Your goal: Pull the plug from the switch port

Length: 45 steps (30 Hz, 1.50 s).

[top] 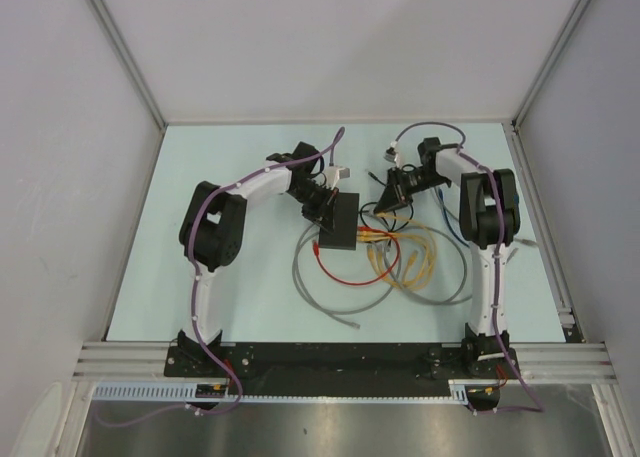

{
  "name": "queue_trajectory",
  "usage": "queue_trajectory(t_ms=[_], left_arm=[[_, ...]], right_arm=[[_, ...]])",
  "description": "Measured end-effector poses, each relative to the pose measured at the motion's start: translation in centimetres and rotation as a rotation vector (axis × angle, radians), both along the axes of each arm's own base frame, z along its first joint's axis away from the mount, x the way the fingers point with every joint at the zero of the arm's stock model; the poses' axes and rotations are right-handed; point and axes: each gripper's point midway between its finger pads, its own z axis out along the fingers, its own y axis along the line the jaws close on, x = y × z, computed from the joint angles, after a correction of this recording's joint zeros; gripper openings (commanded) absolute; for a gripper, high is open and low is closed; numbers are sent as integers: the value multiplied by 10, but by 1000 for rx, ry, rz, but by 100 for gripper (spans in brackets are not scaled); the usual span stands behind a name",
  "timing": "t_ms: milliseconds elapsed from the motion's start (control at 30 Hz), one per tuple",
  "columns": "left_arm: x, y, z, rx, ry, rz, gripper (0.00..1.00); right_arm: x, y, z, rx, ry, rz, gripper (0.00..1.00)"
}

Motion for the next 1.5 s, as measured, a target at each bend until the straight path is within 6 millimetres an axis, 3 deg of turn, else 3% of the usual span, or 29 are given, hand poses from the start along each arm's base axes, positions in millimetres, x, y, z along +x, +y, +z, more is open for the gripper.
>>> queue_trajectory(t_ms=[133, 333, 467, 667, 767, 900, 967, 1000, 1167, 1233, 1367, 1433, 1467, 1500], left_arm=[[0, 0, 0, 0, -1, -1, 0], [0, 0, 2, 9, -6, -1, 0], [4, 1, 6, 31, -37, -2, 0], [19, 0, 16, 42, -101, 5, 2], [23, -1, 20, 39, -114, 8, 2], [23, -2, 21, 38, -118, 8, 3], [23, -2, 21, 38, -118, 8, 4], [23, -2, 21, 38, -118, 8, 4], [24, -1, 21, 40, -120, 8, 6], [24, -1, 21, 40, -121, 8, 7], [24, -1, 21, 40, -125, 3, 8], [24, -1, 22, 40, -126, 3, 8], [23, 0, 23, 40, -127, 2, 9], [23, 0, 25, 39, -129, 0, 9]], right_arm=[[3, -8, 39, 50, -79, 8, 0], [16, -35, 120, 59, -282, -25, 0], [30, -88, 151, -3, -371, -140, 0], [56, -188, 167, -153, -434, -361, 1], [61, -213, 164, -230, -452, -405, 3], [71, -213, 140, -310, -447, -360, 10], [80, -206, 118, -331, -426, -323, 34], [83, -202, 103, -343, -404, -305, 58], [92, -188, 37, -476, -306, -251, 82], [92, -183, 32, -517, -301, -241, 85], [86, -182, 49, -579, -345, -262, 82], [59, -186, 51, -608, -310, -265, 79], [53, -188, 62, -613, -323, -273, 77], [31, -190, 66, -621, -316, -257, 74]])
